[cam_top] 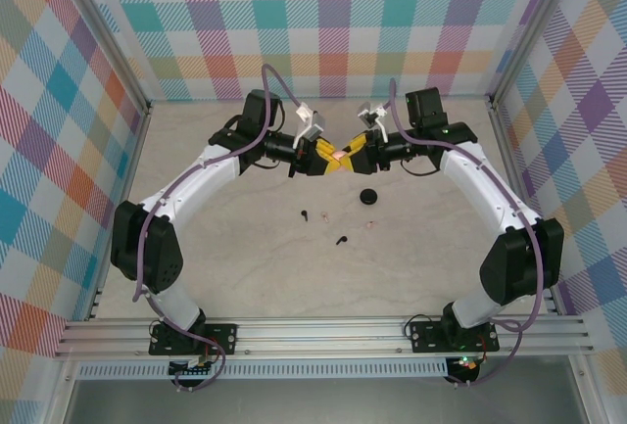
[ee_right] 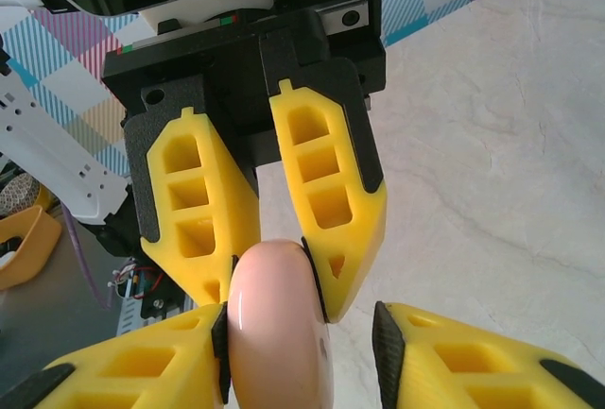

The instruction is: Insert wireless bluetooth earbuds into charging case

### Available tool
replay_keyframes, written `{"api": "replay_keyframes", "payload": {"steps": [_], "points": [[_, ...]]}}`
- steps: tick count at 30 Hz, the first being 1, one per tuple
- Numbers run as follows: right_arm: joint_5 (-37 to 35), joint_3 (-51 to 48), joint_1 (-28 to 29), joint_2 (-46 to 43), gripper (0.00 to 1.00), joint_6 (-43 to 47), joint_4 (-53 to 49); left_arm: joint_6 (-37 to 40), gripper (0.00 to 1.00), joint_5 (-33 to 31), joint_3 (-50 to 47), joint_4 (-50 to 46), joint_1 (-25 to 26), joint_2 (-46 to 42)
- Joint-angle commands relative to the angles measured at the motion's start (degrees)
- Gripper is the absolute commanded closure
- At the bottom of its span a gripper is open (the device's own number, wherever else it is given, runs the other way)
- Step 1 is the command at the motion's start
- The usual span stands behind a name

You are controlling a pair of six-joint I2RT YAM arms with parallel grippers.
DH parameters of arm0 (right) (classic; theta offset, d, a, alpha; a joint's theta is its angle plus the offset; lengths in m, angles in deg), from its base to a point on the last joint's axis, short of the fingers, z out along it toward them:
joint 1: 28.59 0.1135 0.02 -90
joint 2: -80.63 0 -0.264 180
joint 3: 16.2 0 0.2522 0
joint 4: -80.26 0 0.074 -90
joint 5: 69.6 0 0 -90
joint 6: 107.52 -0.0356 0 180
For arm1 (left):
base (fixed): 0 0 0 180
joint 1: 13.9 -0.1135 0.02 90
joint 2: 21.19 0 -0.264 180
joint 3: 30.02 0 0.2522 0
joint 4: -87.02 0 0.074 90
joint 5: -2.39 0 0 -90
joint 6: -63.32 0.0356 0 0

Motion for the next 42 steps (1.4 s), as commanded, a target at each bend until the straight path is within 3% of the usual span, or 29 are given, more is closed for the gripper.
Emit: {"api": "replay_keyframes", "payload": {"steps": [1, 15, 22, 42], "points": [[-0.27, 1.24, 0.43, 1.14, 0.57, 2.76, -1.72, 1.78, 0.83, 2.94, -0.03, 1.21, 0.84, -2.66], [1.47, 1.42, 0.43, 1.17, 0.79, 3.8, -2.94, -1.49, 0.85, 4.07, 1.93, 1.25, 0.76, -0.92], [-0.08, 0.97, 0.4, 0.36, 0.83, 1.7, -0.53, -4.18, 0.84, 4.22, 2.15, 3.62, 0.81, -0.29], [-0.83, 0.47, 0.39, -2.07, 0.87, -1.55, 3.17, -9.93, 0.63, 5.25, 2.51, 6.05, 0.83, 1.25]]}}
